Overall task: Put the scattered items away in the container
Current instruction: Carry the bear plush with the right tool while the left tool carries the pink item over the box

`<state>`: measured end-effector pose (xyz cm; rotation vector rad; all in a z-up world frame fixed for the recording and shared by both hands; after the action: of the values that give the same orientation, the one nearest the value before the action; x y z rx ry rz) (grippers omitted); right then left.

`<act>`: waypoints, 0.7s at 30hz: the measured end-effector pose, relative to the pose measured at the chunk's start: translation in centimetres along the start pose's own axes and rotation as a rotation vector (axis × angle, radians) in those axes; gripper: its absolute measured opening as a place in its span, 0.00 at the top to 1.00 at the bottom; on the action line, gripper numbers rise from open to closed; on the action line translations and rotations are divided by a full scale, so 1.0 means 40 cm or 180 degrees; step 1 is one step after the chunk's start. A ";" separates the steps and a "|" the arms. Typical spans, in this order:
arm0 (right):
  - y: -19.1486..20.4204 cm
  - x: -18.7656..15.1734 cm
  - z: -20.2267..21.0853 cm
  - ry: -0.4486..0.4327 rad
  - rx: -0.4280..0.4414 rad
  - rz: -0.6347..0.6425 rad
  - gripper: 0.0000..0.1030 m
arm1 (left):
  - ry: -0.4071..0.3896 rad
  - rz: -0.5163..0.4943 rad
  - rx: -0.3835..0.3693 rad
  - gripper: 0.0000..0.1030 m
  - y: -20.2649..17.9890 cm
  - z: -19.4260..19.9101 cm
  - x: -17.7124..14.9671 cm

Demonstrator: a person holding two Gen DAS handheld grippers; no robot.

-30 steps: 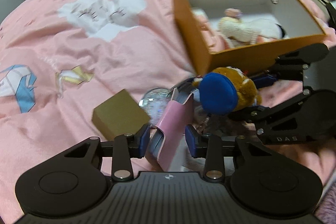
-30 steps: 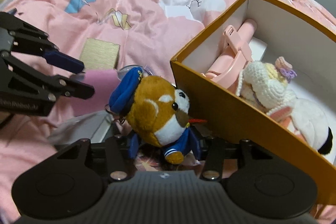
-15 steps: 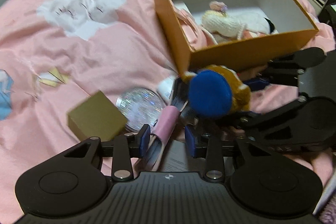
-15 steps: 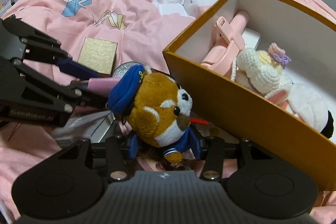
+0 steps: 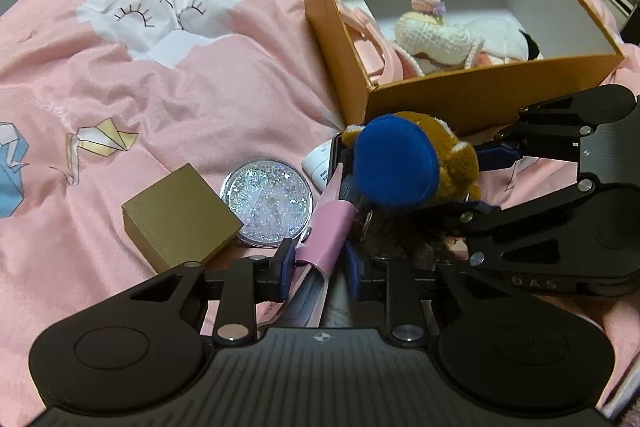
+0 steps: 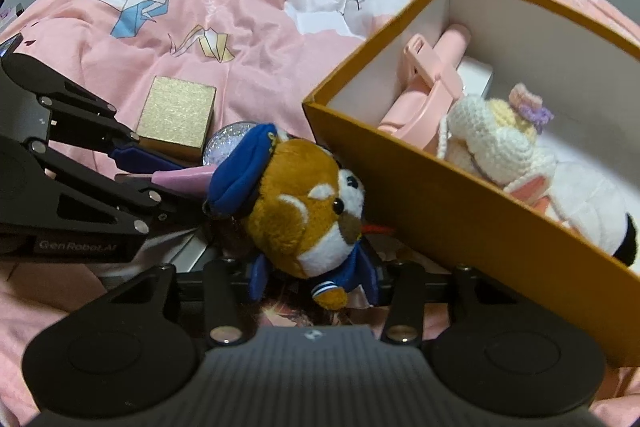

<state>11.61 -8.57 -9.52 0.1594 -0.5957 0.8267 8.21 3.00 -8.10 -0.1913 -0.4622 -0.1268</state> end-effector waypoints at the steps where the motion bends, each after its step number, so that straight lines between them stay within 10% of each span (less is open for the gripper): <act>1: -0.003 0.001 0.009 -0.0020 -0.0012 -0.0008 0.57 | -0.0020 0.0007 -0.0002 0.71 -0.001 0.006 -0.001; 21: -0.091 0.006 0.222 -0.0401 -0.0010 -0.0491 0.60 | -0.0731 0.0207 -0.0446 0.72 -0.026 0.191 0.033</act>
<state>10.52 -14.04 -1.71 0.2528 -0.6941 0.6695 5.94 3.49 -0.65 -0.3603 -0.6755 -0.0735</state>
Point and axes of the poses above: each gripper's, at about its wrist camera, not at the fingertips, and z roughly against the way its jaws point, y to its left, x to its top, the point moved 1 cm from there along -z, roughly the way its jaws point, and after that the axes turned 7 degrees about -x, right-handed, at the moved point
